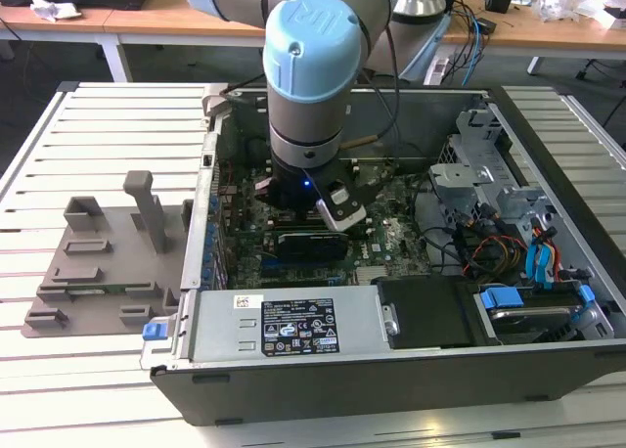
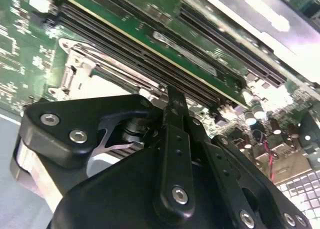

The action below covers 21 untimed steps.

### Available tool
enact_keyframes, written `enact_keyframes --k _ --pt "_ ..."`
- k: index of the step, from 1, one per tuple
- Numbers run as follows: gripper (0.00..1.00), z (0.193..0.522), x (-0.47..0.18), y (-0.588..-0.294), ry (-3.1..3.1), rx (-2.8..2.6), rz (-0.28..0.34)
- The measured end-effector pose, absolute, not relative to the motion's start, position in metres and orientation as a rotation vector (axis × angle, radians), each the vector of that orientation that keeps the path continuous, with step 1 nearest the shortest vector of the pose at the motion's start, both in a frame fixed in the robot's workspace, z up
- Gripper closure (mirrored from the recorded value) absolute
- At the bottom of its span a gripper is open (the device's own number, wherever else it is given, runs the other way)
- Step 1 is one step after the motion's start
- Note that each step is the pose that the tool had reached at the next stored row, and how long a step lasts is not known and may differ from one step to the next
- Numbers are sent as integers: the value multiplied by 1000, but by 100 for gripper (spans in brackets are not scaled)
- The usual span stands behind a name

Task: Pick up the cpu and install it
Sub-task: 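Install the second cpu locking lever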

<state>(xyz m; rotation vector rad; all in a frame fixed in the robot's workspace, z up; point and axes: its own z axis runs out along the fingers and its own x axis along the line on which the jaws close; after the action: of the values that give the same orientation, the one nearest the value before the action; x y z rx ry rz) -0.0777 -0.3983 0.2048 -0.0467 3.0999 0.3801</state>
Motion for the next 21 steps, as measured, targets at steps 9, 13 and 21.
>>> enact_keyframes --k 9,13,21 --pt "89 197 -84 -389 3101 -62 380" --pt "89 198 -85 -390 3098 -63 377" --pt "89 211 -78 -386 3101 -64 341"
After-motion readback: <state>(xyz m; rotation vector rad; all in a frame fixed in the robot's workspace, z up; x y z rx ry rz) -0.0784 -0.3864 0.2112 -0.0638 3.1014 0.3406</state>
